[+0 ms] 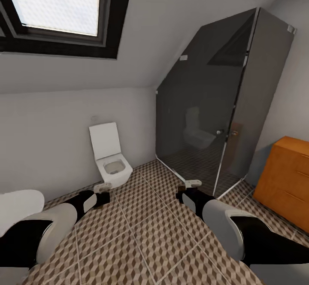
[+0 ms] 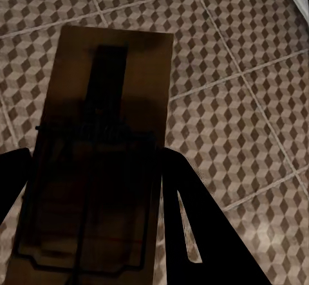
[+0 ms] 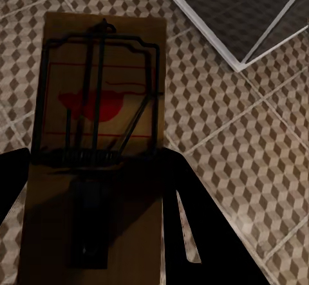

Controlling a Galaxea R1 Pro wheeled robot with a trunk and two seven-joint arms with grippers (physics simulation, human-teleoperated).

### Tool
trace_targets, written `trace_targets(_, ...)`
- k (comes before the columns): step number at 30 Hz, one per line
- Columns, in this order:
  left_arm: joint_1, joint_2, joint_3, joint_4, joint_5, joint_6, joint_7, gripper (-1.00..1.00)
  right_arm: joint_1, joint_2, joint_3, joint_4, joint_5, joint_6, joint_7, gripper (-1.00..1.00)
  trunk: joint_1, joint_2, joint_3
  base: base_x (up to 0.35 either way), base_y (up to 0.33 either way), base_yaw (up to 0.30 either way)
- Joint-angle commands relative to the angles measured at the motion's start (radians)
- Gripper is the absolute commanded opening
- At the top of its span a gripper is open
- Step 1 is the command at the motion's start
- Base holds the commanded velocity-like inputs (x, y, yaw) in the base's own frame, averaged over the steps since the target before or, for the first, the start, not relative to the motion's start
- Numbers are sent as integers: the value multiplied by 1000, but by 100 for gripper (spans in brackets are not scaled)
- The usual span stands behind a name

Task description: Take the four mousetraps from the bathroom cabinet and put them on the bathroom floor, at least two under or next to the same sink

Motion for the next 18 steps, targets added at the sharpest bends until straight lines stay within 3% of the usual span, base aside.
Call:
trace_targets(1,-1,0,-6,0,6,4,-2,-100,-1,0,-8,1,8,3,-5,-100,0,-2,-2,0,0,298)
trace_targets(18,-1,0,-6,0,6,3,-2,-100,-1,-1,-8,1,9,2,-7,-100,0,-2,-2,0,0,300)
